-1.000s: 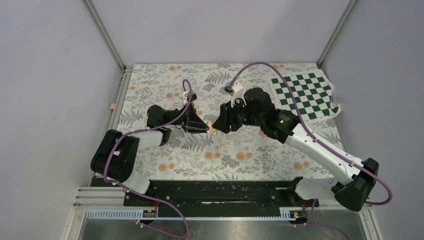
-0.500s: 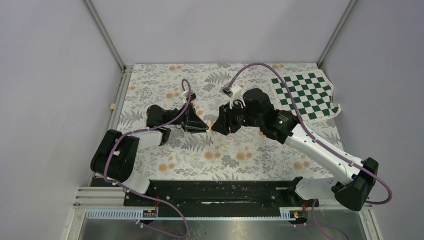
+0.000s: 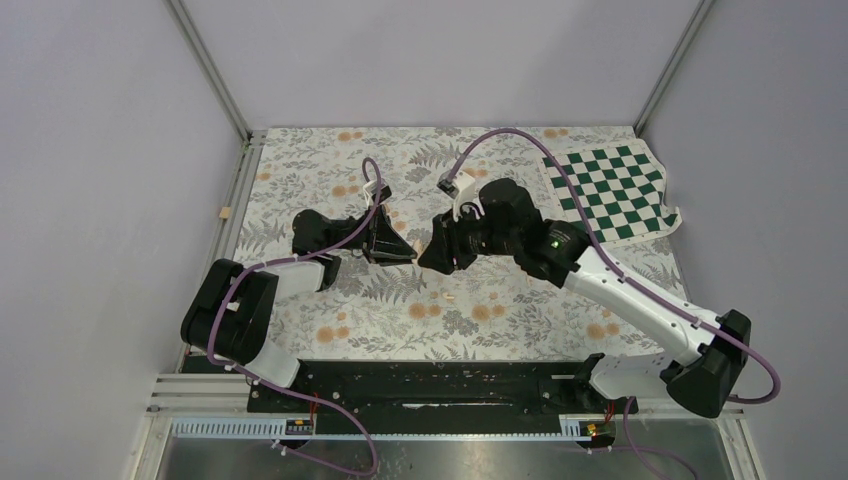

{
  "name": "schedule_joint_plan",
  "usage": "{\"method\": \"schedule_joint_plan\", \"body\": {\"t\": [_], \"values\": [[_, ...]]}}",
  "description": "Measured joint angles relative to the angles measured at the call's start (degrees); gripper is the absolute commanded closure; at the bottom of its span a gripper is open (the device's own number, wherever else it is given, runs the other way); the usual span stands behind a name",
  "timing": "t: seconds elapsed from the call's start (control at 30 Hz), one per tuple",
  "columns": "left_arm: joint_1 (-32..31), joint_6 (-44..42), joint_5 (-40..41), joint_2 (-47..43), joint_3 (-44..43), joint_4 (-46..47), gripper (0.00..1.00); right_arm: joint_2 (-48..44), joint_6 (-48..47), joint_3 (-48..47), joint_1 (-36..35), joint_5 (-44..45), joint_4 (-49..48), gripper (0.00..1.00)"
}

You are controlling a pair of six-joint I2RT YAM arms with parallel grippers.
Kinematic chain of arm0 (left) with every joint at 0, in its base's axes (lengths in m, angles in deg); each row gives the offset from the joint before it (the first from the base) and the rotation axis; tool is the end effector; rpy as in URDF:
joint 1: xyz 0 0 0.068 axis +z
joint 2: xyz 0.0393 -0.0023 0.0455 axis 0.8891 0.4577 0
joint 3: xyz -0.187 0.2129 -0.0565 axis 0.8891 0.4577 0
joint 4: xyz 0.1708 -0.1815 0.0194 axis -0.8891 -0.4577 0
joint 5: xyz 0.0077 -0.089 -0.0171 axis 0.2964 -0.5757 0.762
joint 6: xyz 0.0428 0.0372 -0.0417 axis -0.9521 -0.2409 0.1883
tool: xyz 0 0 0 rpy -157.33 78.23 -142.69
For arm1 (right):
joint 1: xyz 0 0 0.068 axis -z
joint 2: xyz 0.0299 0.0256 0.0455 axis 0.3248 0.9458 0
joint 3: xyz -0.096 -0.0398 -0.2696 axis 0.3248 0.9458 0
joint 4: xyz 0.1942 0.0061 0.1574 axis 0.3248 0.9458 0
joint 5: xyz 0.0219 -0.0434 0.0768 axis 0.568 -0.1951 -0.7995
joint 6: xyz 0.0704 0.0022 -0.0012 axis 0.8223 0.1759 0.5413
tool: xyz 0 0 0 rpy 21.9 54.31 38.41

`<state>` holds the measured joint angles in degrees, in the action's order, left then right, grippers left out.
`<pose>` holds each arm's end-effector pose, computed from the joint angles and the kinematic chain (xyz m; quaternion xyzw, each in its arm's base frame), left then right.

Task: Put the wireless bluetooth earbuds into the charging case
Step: Adjust the earbud with the charging case, then pick up the earbud from the center of the board.

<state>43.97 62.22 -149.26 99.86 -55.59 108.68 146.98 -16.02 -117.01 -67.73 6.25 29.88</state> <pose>0.2440 -0.1421 0.2765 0.0797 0.6670 -0.7407 0.0090 0.1784 0.2326 0.3776 -0.3145 0.7647 0.4139 0.3808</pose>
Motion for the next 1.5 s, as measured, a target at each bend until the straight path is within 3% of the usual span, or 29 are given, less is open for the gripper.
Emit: {"method": "schedule_joint_plan", "body": {"t": [0.2, 0.37, 0.5, 0.6, 0.67, 0.77, 0.83, 0.9, 0.97, 1.03, 1.13, 1.2, 1.37, 1.5], "values": [[0.0, 0.0, 0.0, 0.0, 0.0, 0.0, 1.00, -5.2, 0.0, 0.0, 0.0, 1.5, 0.9, 0.55], [0.0, 0.0, 0.0, 0.0, 0.0, 0.0, 1.00, -10.4, -0.1, 0.1, 0.0, 5.6, 0.3, 0.67], [0.0, 0.0, 0.0, 0.0, 0.0, 0.0, 1.00, -9.6, 0.5, 0.1, 0.0, 7.0, -0.7, 0.77], [0.1, 0.0, 0.0, 0.0, 0.0, 0.0, 1.00, -8.7, 1.4, 1.5, 0.0, 9.9, -1.1, 0.78], [0.4, 0.0, 0.1, -0.2, 0.2, 0.0, 1.00, -9.3, 3.1, 4.0, 0.9, 13.6, -1.3, 0.76], [1.3, 0.0, 0.5, -1.0, 1.0, 0.0, 1.00, -10.8, 6.6, 8.6, 6.7, 17.4, -1.0, 0.58], [2.1, -0.3, 0.9, -1.9, 1.8, -0.7, 1.00, -10.8, 7.9, 10.6, 10.7, 20.0, -0.7, 0.53], [3.0, -2.2, 1.5, -3.5, 2.5, -3.3, 1.00, -9.8, 8.6, 11.7, 12.8, 23.1, 0.6, 0.53], [3.8, -6.0, 2.2, -5.9, 2.9, -8.8, 1.00, -7.9, 9.1, 11.7, 12.9, 25.1, 2.0, 0.56], [4.4, -14.7, 3.8, -10.0, 2.5, -21.0, 1.00, -5.0, 9.6, 11.6, 13.0, 26.9, 2.6, 0.58], [4.7, -33.1, 8.7, -15.8, -3.4, -49.5, 1.00, -0.4, 10.1, 11.5, 13.3, 27.7, 3.2, 0.58], [4.9, -42.7, 11.6, -17.9, -8.1, -62.9, 1.00, 2.9, 10.5, 11.4, 13.5, 26.9, 3.5, 0.57], [5.4, -54.2, 13.5, -19.9, -11.8, -78.2, 1.00, 7.3, 11.8, 12.7, 13.4, 23.1, 2.3, 0.52], [5.4, -55.9, 13.2, -18.3, -10.1, -81.2, 1.00, 5.6, 12.4, 18.1, 13.2, 23.6, 1.2, 0.46]]}}
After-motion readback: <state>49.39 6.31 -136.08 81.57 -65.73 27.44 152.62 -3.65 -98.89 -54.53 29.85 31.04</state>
